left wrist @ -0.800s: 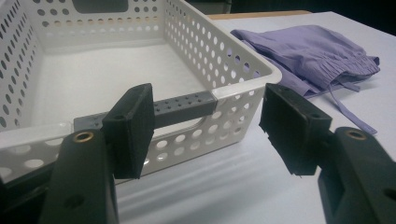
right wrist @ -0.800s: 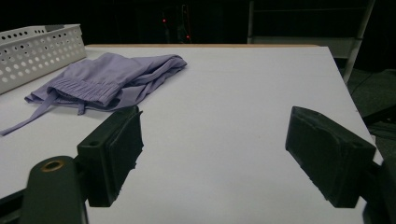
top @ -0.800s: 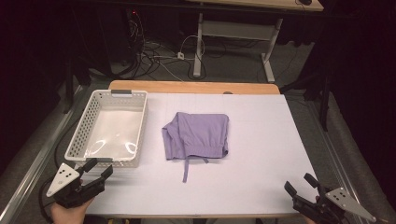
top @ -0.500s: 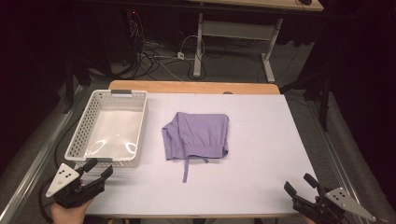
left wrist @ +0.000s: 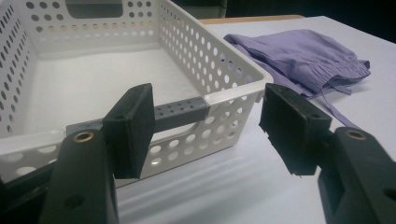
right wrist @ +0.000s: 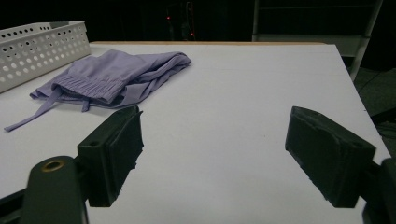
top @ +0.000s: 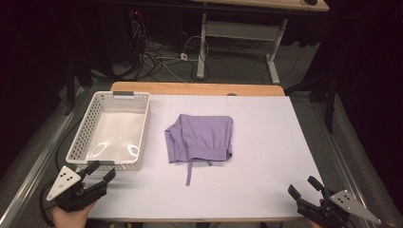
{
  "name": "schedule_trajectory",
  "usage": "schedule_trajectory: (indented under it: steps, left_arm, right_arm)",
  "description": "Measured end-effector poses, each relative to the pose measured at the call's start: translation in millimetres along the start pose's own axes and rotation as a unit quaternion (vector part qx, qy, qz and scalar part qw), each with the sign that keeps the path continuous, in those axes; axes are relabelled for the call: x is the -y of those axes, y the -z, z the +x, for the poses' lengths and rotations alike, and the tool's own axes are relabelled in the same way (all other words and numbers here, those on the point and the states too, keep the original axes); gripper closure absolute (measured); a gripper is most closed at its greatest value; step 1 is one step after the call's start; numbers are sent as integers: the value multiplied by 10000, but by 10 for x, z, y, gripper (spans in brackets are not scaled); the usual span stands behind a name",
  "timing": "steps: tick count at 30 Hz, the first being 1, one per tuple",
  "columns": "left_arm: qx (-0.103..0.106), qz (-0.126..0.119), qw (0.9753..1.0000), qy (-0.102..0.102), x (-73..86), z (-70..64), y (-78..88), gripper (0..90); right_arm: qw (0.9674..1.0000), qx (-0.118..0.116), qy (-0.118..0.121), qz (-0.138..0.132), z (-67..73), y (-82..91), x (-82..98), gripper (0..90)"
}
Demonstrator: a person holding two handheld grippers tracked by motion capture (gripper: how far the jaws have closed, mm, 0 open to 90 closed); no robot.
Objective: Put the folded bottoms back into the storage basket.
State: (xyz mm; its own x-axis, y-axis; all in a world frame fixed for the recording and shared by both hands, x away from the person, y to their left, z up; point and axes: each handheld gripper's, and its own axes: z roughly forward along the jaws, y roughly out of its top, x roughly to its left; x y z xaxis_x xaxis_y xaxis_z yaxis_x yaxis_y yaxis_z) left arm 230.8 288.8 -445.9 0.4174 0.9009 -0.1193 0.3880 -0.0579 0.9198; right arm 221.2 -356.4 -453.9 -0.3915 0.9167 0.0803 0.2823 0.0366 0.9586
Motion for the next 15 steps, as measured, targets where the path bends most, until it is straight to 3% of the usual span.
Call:
schedule_trajectory:
  steps: [15]
  left_arm:
    - [103,-35,9997,-202,-42,-77,-16,340]
  right_arm:
    - [10000,-19,26,40,-4,-16,1,200]
